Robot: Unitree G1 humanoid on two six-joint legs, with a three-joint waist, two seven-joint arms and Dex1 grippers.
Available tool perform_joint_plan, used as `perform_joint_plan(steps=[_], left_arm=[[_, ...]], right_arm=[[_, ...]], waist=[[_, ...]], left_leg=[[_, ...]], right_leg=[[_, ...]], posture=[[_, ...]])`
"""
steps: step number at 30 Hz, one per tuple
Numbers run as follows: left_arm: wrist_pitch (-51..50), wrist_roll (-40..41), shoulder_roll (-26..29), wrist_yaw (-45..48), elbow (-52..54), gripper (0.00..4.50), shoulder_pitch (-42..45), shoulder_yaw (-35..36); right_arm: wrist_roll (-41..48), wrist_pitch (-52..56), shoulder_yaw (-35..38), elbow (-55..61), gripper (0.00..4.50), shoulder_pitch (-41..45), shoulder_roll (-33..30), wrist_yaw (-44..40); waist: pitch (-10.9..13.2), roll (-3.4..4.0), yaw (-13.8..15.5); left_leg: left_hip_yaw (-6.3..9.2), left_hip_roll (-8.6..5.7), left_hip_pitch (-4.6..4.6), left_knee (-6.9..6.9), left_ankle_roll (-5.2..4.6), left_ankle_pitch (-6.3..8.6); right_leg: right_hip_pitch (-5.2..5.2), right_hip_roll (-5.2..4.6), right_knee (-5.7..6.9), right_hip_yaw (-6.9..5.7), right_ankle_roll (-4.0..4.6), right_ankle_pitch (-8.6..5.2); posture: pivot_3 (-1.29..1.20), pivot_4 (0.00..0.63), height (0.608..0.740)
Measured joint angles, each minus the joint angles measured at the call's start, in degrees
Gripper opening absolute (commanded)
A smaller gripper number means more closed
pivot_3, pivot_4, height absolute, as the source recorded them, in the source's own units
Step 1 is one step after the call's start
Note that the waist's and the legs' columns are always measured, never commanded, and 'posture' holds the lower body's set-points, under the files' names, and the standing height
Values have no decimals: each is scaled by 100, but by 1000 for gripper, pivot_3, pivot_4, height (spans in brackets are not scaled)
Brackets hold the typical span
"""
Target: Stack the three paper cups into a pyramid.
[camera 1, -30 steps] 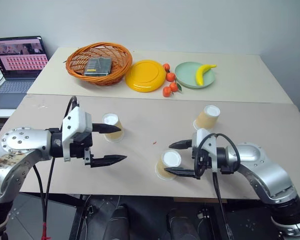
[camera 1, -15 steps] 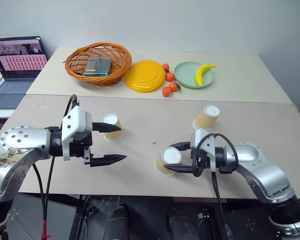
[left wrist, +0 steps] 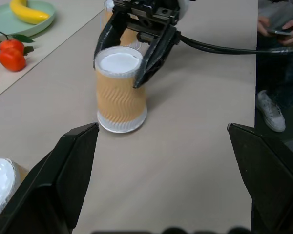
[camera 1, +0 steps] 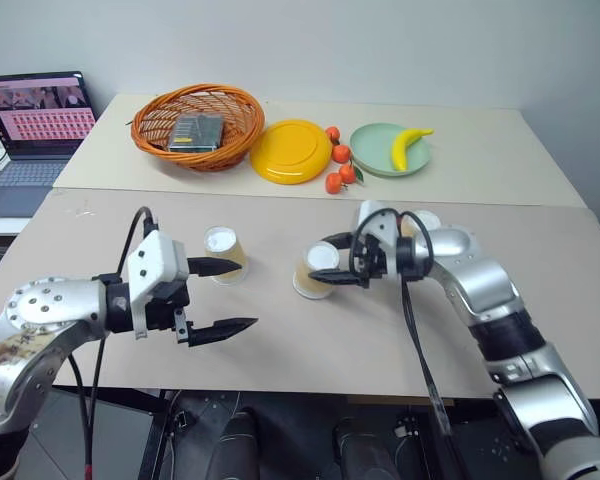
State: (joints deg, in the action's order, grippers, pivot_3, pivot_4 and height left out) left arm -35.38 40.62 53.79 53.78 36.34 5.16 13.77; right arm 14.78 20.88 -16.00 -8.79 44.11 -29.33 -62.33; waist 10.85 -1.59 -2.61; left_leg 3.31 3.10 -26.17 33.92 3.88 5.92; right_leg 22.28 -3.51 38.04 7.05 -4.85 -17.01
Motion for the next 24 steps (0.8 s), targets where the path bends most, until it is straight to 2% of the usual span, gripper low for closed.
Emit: perform_joint_plan(steps=[10,12,15,24], left_arm=[[-107,179,-120,-480,606,4500,-638,406],[-116,204,-119,-516,634,4500,-670,470],[-119,228,-119,-575,668,4500,-717,541],[-119,228,-124,-653,667,4500,-692,503]], right_arm=[[-453,-1038,-136,-1636,2758,690,361,-618],[-471,-1170,-133,-1797,3762,734,409,-650],[-647,-1304,-133,-2142,4427,790,432,-642],[-720,-1342,-44,-1995,4427,766,254,-763]], waist=[[0,1,-12],[0,1,-9],[0,1,-2],[2,4,-11]], left_leg=[[0,0,5,0,0,0],[-1,0,9,0,0,0],[-1,0,10,0,1,0],[-2,0,7,-8,1,0]], right_leg=[[-2,0,1,0,2,1],[-6,0,1,0,2,1],[-6,0,1,0,2,2],[-1,0,0,2,3,1]], posture=[[0,150,732],[0,150,732],[0,150,732],[0,150,732]])
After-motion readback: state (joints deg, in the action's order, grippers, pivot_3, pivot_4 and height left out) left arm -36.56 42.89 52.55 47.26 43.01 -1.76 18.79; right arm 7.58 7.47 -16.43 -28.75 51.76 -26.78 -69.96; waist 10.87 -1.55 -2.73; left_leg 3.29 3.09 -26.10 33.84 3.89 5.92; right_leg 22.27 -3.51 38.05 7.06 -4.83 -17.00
